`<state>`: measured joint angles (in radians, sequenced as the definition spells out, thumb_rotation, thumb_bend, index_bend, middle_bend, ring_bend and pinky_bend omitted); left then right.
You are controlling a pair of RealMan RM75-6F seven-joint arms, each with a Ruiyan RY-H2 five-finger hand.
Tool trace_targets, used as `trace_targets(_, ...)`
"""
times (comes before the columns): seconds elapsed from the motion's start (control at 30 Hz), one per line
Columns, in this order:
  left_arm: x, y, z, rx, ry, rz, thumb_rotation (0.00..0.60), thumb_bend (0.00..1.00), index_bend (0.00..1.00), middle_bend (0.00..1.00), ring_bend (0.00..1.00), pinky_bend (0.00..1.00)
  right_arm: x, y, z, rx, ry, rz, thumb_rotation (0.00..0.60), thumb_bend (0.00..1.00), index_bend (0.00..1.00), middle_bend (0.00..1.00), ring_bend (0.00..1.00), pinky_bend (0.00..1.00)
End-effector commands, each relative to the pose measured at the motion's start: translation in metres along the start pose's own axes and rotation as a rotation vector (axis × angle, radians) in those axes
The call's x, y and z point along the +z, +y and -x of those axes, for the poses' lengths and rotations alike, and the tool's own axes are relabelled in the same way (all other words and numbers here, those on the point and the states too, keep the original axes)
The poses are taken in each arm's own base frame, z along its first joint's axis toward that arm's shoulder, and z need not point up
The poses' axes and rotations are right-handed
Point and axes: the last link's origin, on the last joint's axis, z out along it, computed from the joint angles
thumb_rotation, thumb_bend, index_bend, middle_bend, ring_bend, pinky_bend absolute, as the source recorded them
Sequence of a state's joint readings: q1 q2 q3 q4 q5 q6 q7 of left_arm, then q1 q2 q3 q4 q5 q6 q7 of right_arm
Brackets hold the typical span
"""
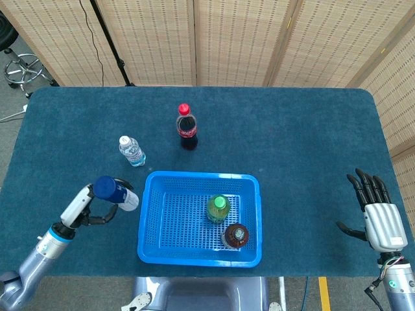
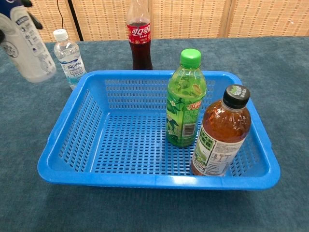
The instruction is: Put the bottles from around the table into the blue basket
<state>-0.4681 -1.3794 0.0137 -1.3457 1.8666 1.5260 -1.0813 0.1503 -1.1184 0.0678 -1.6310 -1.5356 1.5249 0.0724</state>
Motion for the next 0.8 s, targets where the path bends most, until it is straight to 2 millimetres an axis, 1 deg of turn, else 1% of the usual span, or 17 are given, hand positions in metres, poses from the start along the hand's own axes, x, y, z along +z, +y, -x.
trace_targets(0.03,0.016,0.018,0.033,0.037,-0.197,0.005,0.600,0.57,0.45,0.37,0.36,0.38,0.000,0.000,0.000,-0.003,0.003,0.001,0.600,0.00,0.00,0.00,0.00,0.00)
trace_targets(0.13,0.024,0.018,0.049,0.027,-0.242,-0.007,0.600,0.57,0.45,0.37,0.36,0.38,0.000,0.001,0.000,-0.004,0.005,0.004,0.600,0.00,0.00,0.00,0.00,0.00)
trace_targets(0.2,0.035,0.016,0.069,0.013,-0.288,-0.028,0.600,0.57,0.45,0.37,0.36,0.38,0.001,0.001,0.000,0.001,0.006,0.006,0.600,0.00,0.00,0.00,0.00,0.00)
trace_targets(0.23,0.043,0.013,0.084,0.001,-0.314,-0.043,0.600,0.57,0.45,0.37,0.36,0.38,0.001,0.001,-0.001,-0.001,0.009,0.007,0.600,0.00,0.00,0.00,0.00,0.00)
trace_targets(0.3,0.051,0.009,0.094,0.005,-0.319,-0.056,0.600,0.57,0.45,0.37,0.36,0.38,0.001,0.002,-0.001,0.004,0.012,0.009,0.600,0.00,0.00,0.00,0.00,0.00)
trace_targets(0.43,0.060,0.003,0.110,0.007,-0.337,-0.080,0.600,0.57,0.45,0.37,0.36,0.38,0.001,0.003,-0.003,0.008,0.019,0.012,0.600,0.00,0.00,0.00,0.00,0.00)
trace_targets(0.5,0.066,-0.003,0.125,0.015,-0.365,-0.097,0.600,0.57,0.45,0.37,0.36,0.38,0.001,0.003,-0.005,0.010,0.023,0.012,0.600,0.00,0.00,0.00,0.00,0.00)
trace_targets(0.6,0.074,-0.007,0.135,0.039,-0.360,-0.097,0.600,0.56,0.43,0.36,0.33,0.38,0.000,0.003,-0.006,0.015,0.026,0.012,0.600,0.00,0.00,0.00,0.00,0.00)
trace_targets(0.67,0.077,-0.009,0.139,0.048,-0.354,-0.100,0.600,0.53,0.39,0.33,0.28,0.38,0.000,0.004,-0.006,0.015,0.027,0.014,0.600,0.00,0.00,0.00,0.00,0.00)
trace_targets(0.73,0.077,-0.012,0.144,0.061,-0.376,-0.113,0.600,0.51,0.33,0.27,0.23,0.37,0.000,0.004,-0.007,0.019,0.029,0.016,0.600,0.00,0.00,0.00,0.00,0.00)
trace_targets(0.77,0.076,-0.013,0.146,0.067,-0.390,-0.118,0.600,0.48,0.26,0.21,0.18,0.34,0.000,0.004,-0.007,0.020,0.029,0.016,0.600,0.00,0.00,0.00,0.00,0.00)
trace_targets(0.8,0.076,-0.014,0.148,0.073,-0.402,-0.121,0.600,0.44,0.16,0.12,0.10,0.28,0.000,0.004,-0.007,0.020,0.029,0.016,0.600,0.00,0.00,0.00,0.00,0.00)
